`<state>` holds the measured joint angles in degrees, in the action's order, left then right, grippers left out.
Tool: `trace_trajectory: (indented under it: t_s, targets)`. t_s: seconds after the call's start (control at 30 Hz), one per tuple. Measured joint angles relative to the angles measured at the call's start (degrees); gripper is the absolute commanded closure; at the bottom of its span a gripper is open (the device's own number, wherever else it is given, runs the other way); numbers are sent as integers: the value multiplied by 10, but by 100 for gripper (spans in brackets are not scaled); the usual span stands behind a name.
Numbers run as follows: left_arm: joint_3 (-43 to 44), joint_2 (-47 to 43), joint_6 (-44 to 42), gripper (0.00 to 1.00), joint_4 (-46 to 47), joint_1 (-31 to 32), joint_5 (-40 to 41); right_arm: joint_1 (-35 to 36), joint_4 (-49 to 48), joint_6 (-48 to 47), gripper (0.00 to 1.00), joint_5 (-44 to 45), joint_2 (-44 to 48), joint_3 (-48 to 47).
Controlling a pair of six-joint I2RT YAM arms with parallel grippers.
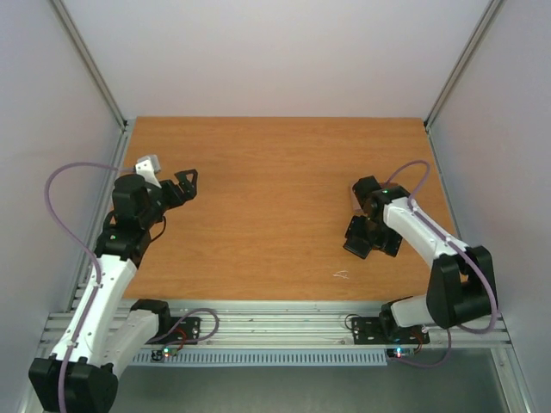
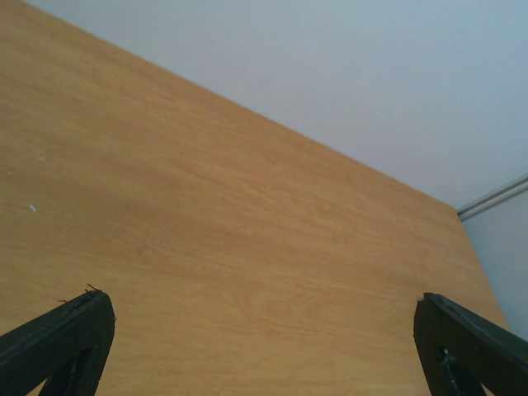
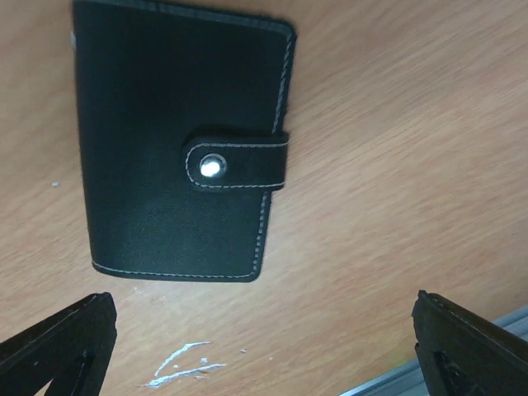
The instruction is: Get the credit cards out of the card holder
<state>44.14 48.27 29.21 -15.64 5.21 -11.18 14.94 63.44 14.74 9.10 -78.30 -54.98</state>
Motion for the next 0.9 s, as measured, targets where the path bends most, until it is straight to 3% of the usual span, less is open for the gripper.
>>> trace_trajectory:
  t_s: [0.4, 0.9]
  targets:
    - [-1, 0, 1, 1, -20, 18, -2, 3, -87, 38, 2, -50, -111, 33]
    - [-1, 0, -14, 1, -31, 23, 0, 1, -114, 63, 1, -48, -143, 9]
